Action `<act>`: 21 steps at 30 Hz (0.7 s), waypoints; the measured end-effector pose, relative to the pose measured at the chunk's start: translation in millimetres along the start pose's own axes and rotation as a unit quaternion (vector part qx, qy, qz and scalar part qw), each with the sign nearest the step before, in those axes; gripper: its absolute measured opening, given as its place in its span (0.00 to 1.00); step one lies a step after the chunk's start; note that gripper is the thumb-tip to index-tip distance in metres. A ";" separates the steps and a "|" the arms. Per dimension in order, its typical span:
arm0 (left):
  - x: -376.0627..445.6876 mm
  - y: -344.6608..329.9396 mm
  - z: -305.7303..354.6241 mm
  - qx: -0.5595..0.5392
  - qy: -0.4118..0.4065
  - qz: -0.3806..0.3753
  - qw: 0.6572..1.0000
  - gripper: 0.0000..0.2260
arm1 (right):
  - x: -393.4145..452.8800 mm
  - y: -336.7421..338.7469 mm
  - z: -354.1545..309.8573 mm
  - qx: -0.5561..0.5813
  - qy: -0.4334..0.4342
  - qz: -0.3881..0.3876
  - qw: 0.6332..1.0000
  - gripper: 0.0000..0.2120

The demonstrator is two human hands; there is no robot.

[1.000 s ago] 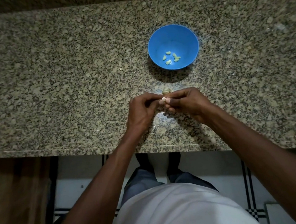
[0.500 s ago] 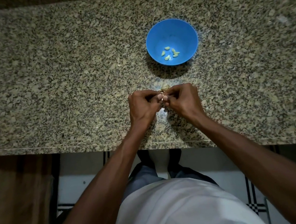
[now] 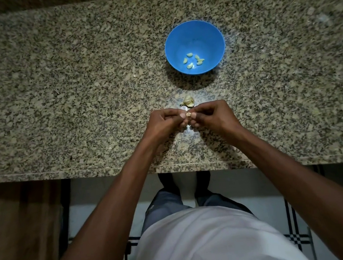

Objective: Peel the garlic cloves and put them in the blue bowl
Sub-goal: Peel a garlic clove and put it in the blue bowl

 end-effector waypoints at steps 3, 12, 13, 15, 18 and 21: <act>-7.8 -0.3 1.8 0.040 -0.040 0.013 0.998 0.12 | 0.8 0.9 4.5 0.010 -0.018 -0.013 1.000 0.06; -11.1 2.0 4.6 0.218 -0.162 0.058 0.961 0.07 | -0.4 -1.8 7.3 0.056 -0.021 -0.016 0.998 0.07; -11.5 2.2 5.1 0.216 -0.160 0.063 0.961 0.06 | -1.1 -2.5 7.5 0.068 -0.021 -0.011 0.997 0.07; -12.8 2.0 7.0 0.206 -0.164 0.077 0.962 0.06 | -3.0 -4.5 7.5 0.096 -0.021 -0.008 0.995 0.08; -12.7 2.1 6.5 0.194 -0.158 0.106 0.962 0.07 | -5.6 -8.1 9.8 0.146 -0.026 -0.019 0.989 0.12; -12.6 -0.9 6.4 0.192 -0.161 0.123 0.960 0.08 | -7.2 -11.8 12.4 0.175 -0.023 -0.007 0.984 0.12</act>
Point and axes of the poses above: each hand's wrist, its own x-axis towards the middle knuckle, its own y-axis out of the back of the hand, z = x × y, the point moved 4 cm from there along x, towards the middle knuckle, and after that the axes turned 5 degrees about x, right-handed, at the moved point
